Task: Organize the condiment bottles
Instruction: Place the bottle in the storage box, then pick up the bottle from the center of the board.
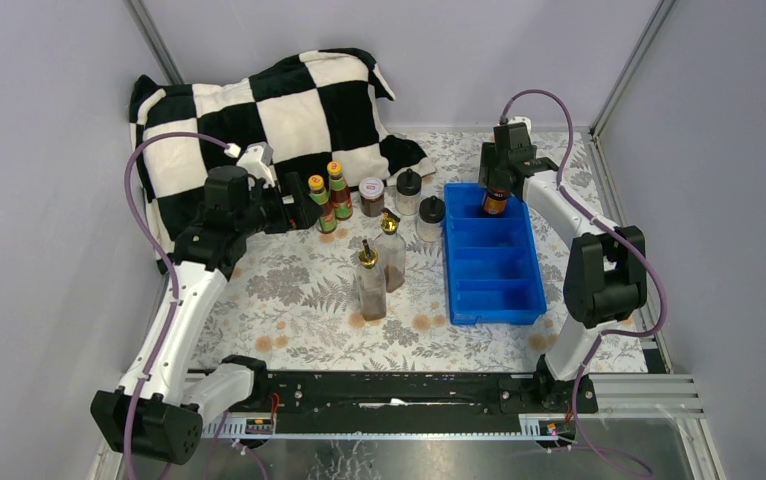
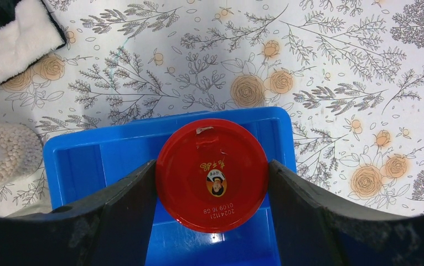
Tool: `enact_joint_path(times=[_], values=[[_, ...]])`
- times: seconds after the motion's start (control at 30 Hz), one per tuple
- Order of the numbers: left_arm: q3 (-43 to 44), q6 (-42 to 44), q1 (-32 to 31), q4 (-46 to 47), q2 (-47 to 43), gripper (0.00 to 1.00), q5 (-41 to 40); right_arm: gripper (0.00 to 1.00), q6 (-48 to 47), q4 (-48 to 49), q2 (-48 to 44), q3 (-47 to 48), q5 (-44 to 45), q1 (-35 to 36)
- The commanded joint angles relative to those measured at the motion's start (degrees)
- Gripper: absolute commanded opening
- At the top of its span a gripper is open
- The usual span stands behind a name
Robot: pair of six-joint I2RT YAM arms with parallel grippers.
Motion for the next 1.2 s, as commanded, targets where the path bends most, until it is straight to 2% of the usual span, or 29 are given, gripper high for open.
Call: enact_joint_path(times=[0.0, 0.27, 0.53, 0.8, 1.0, 1.17], values=[[0.4, 0.0, 0.3, 0.7, 1.3, 0.99, -1.3, 0.74, 1.9, 0.9, 2.0, 0.3, -0.3, -0.3], [2.5, 0.3, 0.3, 0.4, 2.9, 0.99, -2.7, 0.86, 2.0, -0.8, 1.5, 1.5, -1.2, -0.3], [3.6, 0.7, 0.3, 0.8, 4.7, 0.99, -2.7, 0.89, 2.1, -3.3, -0.6, 3.1, 0.2, -0.2], [4.8, 1.0, 0.3, 1.9, 6.6, 0.99, -3.6, 0.89, 0.7, -9.2, -5.3, 9.3, 2.9, 0.0], [6.3, 1.4, 0.3, 2.2, 8.3, 0.99, -4.8, 0.90, -1.4, -9.6, -8.2, 13.0, -3.5, 0.7], [7.4, 1.2, 0.3, 1.8, 9.8, 0.99, -6.7, 0.91, -4.6, -10.7, -4.9, 20.6, -12.2, 3.8]])
